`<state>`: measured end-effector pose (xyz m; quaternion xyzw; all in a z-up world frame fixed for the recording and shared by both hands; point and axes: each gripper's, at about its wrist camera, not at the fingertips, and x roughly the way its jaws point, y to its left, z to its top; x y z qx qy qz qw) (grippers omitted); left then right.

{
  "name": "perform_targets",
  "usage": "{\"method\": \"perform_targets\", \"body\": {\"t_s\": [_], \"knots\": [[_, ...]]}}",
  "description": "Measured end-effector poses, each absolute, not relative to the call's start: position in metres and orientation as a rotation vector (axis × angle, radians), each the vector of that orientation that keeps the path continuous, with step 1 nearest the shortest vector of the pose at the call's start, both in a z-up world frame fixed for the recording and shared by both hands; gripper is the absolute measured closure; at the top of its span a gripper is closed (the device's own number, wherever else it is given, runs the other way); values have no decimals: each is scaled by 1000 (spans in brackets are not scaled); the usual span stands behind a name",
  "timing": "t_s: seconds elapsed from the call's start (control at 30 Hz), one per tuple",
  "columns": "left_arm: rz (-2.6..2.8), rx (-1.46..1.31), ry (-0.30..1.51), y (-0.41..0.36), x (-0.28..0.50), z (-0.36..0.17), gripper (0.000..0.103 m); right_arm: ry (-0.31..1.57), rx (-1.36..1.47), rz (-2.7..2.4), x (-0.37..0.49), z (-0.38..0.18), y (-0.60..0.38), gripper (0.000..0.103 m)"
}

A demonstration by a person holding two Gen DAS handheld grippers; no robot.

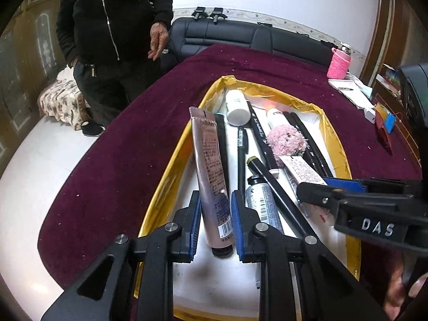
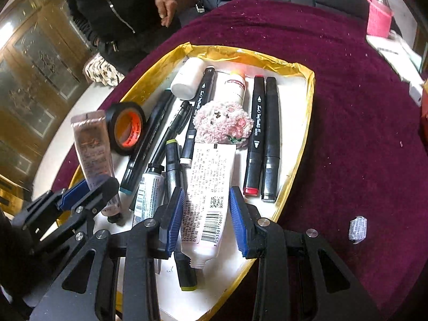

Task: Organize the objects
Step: 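Carry both tubes into the box and open both grippers, then withdraw both grippers from the box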

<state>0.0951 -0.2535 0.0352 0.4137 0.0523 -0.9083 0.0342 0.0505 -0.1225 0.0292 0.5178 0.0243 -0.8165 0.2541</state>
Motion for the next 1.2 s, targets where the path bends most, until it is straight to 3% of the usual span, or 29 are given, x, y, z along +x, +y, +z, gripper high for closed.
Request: {"method": "perform_targets", "body": {"t_s": [0.17,0.27,0.3,0.33,0.7,1.2], "knots": [[-2827,1227,161,-254,99,43,83,89,1414,-2211,53,29,-125,69],[-2829,1162,160,-255,105,52,60,70,1400,-2218,55,31,-121,69],[-2828,1135,153,-255,107,56,47,66,1394,-2222,55,32,-121,69],[-2826,1105,143,-255,109,60,44,63,1386,-2229,56,33,-119,69],[-2786,1011,80,-249,114,78,40,137,1227,-2359,75,59,-115,69],[-2779,977,25,-235,123,88,38,155,1232,-2388,82,61,-103,67]]}}
